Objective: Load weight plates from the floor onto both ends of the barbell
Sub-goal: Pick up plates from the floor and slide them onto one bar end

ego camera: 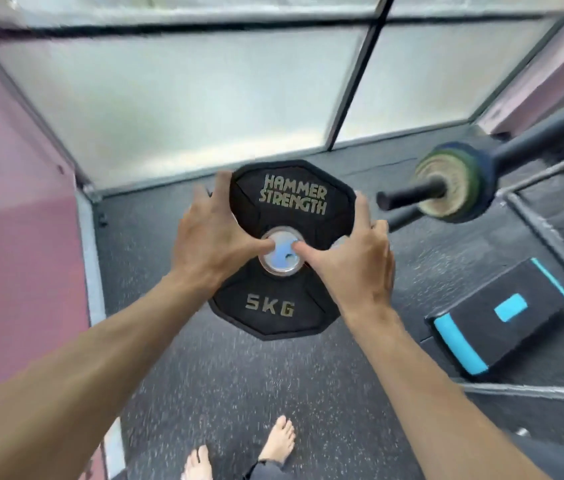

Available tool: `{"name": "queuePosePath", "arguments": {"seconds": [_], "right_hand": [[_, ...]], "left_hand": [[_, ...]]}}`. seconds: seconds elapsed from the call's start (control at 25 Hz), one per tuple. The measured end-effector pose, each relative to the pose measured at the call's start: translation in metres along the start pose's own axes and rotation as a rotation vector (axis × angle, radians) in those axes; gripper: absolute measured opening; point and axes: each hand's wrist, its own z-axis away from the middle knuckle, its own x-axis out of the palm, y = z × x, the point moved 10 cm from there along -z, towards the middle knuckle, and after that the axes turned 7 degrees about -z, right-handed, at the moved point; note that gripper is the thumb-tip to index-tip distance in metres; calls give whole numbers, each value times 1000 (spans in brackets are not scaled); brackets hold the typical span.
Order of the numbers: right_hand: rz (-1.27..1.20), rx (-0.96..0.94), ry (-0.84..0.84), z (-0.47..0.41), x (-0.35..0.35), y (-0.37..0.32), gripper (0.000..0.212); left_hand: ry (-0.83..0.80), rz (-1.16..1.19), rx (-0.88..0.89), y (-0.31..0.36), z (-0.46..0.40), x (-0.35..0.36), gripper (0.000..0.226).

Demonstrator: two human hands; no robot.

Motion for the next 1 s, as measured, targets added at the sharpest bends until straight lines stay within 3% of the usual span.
{"name": "queuePosePath", "arguments": {"seconds": [0.2,0.6,0.84,1.0], "right_hand": [[-99,-91,358,11,-169,-102,114],[-170,-213,808,114,-429,-216,118],[-109,-197,1005,209,-538,-225,119],[-58,-172,1051,269,-590,-205,117]], "left_hand": [[125,157,220,113,3,-151,98],[337,338,686,289,103,-381,107],[164,632,1038,371,192,-433,100],[15,752,1177,416,256,-432,99]]}}
